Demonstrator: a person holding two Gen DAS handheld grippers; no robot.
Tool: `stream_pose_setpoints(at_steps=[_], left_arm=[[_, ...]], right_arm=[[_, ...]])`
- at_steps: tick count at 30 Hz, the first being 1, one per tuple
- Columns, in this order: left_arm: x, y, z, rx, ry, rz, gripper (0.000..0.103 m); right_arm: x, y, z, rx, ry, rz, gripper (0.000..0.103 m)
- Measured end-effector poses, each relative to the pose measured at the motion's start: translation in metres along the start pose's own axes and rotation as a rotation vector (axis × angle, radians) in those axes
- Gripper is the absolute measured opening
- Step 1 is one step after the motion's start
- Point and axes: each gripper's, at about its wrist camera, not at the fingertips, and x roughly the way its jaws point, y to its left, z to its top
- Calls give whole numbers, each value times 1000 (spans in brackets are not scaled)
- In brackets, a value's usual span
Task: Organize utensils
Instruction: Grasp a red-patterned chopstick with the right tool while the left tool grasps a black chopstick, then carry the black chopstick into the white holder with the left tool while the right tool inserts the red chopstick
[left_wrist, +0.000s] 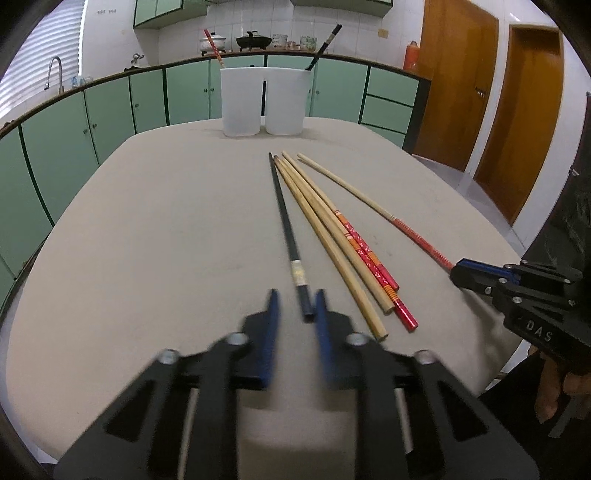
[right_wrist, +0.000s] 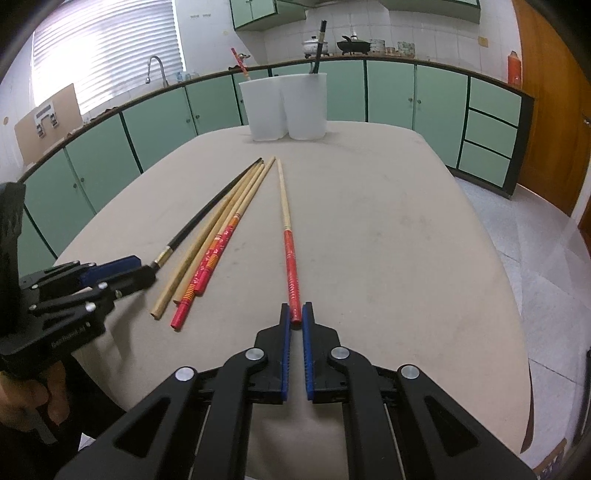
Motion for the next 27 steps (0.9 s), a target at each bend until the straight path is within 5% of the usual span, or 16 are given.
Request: stream_pose_setpoints(at_steps=[9,14,27], left_arm=[[-12,20,-8,-56,-26,87,6],[-16,17,-13,-44,-16,67,6],[-12,17,-14,-47,-30,53,22]], right_arm=[[-2,8,-3,-1,-9,-49,6],[-4,22,-6,24,-22,-92,6],[1,35,-8,-23,-43,-89,10]])
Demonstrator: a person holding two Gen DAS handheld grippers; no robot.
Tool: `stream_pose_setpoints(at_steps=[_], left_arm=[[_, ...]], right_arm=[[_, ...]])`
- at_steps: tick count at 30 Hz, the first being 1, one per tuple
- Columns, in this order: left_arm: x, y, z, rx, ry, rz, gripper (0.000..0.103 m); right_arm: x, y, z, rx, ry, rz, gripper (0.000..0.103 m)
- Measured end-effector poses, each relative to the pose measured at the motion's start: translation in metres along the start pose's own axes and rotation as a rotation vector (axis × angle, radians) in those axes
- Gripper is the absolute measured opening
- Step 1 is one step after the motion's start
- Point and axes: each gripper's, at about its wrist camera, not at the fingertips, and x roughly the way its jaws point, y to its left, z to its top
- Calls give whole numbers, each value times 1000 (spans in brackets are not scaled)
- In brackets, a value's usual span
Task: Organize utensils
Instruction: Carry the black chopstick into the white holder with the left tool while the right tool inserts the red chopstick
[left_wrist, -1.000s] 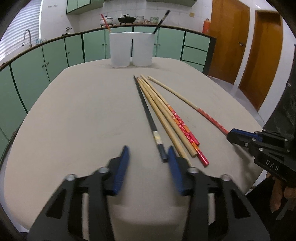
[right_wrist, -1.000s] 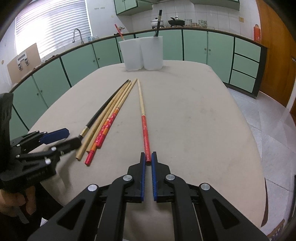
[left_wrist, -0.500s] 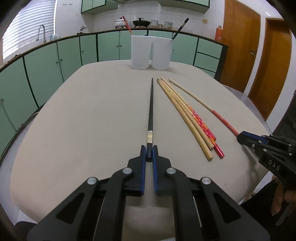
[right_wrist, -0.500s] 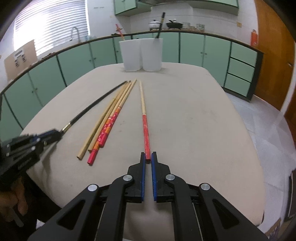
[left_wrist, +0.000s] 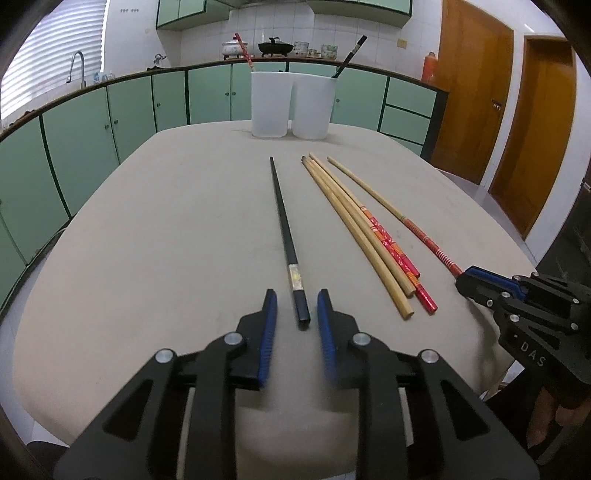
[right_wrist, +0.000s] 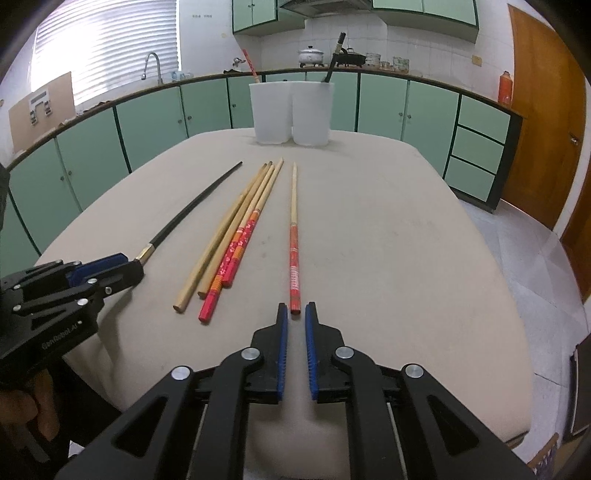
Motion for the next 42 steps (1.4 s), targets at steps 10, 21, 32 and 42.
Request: stream_pose_setpoints(at_steps=[10,21,32,42], left_arm=[[-25,7,18,-41,-2,-35,7],[-103,27,96,-19,-89,-46,7],[-105,39,175,34,-67,-97,6],[-78,54,224,15,25,-163,6]], right_arm=[[-31,-3,17,35,3,53,6],[-118,-17,122,6,-68,107,6],[-96,-10,205,-78,-13,134,6],[-71,-15,256,-100,79,154,6]])
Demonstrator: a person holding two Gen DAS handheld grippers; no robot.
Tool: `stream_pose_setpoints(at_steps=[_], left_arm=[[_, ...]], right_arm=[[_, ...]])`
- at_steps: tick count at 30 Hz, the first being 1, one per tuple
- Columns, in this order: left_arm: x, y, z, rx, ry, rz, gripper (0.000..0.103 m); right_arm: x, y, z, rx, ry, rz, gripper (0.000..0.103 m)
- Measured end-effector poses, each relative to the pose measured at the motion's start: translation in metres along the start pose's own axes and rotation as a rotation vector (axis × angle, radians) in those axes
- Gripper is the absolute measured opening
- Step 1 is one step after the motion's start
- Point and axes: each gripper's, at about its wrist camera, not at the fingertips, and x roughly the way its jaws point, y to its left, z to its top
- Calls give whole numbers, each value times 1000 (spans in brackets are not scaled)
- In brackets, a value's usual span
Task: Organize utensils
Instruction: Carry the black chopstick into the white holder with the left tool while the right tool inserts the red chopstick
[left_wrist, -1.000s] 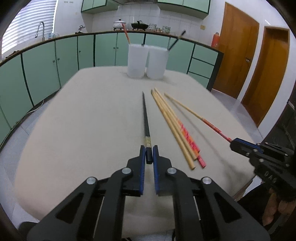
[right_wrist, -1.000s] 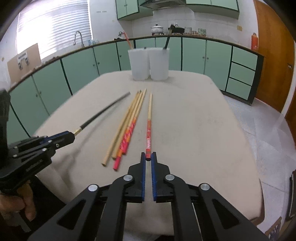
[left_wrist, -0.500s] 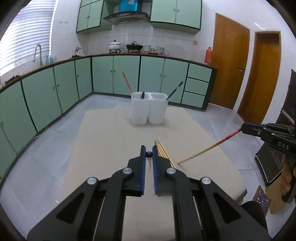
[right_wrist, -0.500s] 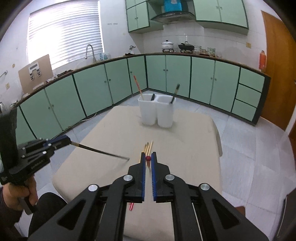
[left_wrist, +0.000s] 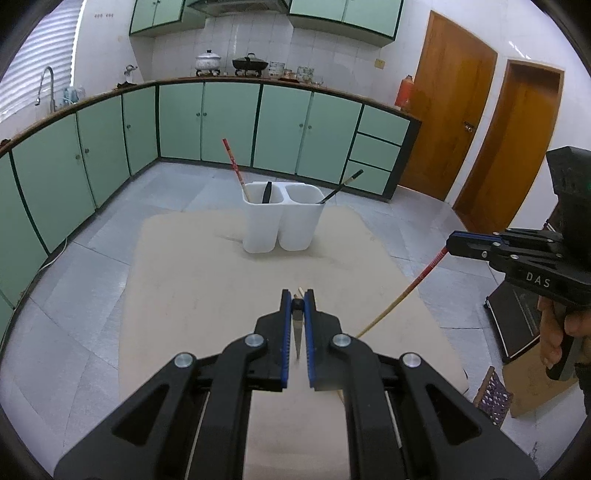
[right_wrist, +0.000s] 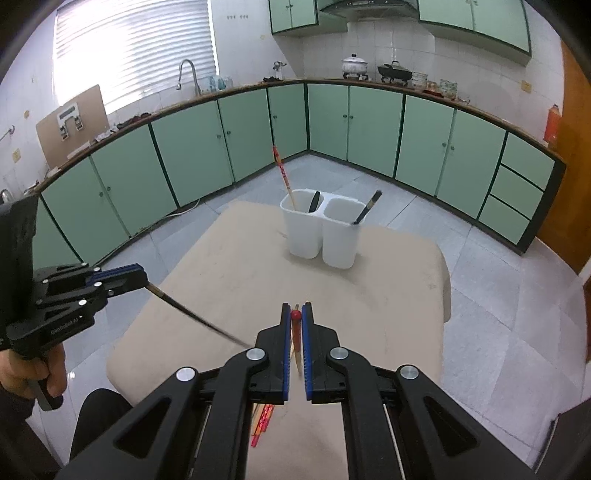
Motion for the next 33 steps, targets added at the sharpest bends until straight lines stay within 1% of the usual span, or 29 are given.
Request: stream_pose_setpoints(at_steps=[5,12,15,25,28,33], left_arm=[[5,3,17,3,12,-4,6],[6,1,39,28,1,11,6],[4,0,49,37,-14,21,6],[0,-5,99,52,-72,49,6],[-2,-4,117,39,-97,48,6],[-3,-3,151,43,-140,74,6]], right_arm=[[2,-1,15,-13,21,-11,6],[-4,-4,36,-17,24,-7,6],[-7,-7,47,-11,22,-5,6],[-17,-9,92,-19,-6,-16,6],[-18,-10,107,-13,-14,-16,6],[-17,-15,136,-1,-38,-28,6]])
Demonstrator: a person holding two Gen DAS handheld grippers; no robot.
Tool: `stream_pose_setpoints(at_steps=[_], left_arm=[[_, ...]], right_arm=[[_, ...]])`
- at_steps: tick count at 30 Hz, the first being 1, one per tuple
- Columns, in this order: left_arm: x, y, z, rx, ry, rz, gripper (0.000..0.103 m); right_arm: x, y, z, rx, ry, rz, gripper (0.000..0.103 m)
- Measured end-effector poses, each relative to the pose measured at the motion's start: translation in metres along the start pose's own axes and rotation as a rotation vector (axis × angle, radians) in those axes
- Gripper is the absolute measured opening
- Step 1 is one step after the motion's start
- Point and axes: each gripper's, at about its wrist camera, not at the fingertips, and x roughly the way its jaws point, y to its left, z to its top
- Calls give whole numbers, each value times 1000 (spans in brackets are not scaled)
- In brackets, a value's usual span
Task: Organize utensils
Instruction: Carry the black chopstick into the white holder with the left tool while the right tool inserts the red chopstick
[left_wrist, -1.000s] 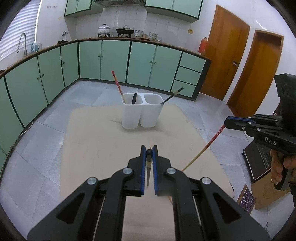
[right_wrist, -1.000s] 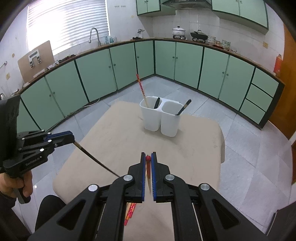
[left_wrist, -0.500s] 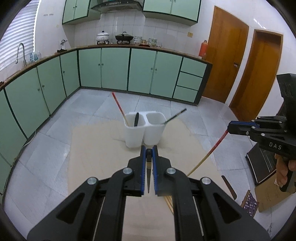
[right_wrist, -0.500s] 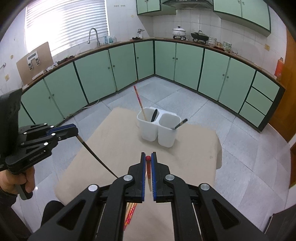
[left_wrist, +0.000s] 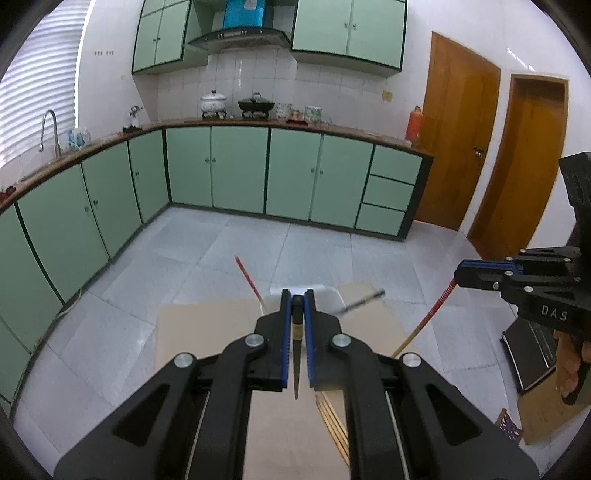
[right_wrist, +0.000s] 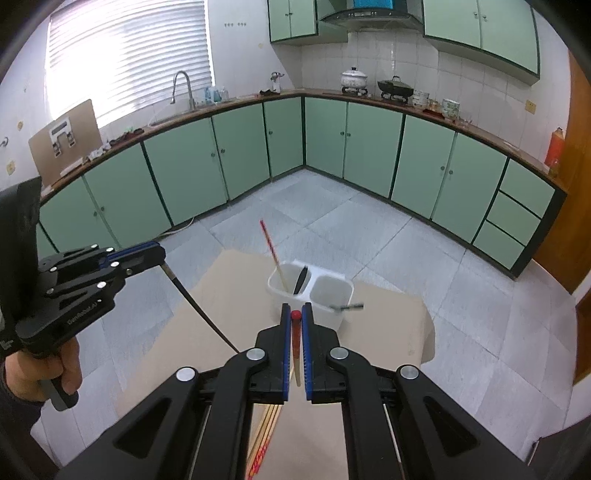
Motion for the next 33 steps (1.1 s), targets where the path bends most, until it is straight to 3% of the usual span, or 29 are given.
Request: stream_pose_setpoints(at_steps=[9,17,22,27,33], left_arm=[[27,2,60,-27,-59,29,6],[76,12,85,-67,-83,38,6],[109,15,80,-52,-80,54,6],[143,22,59,-60,-23,55,6],[155,32,41,-66,23,62,11]], right_arm=[[25,-13,61,29,-36,-60,6],[65,-35,102,84,-70,-70,6],[105,-52,94,107,-36,-73,6],[142,-67,70,128,22,-71,6],[154,-73,50,112,50,-80,7]])
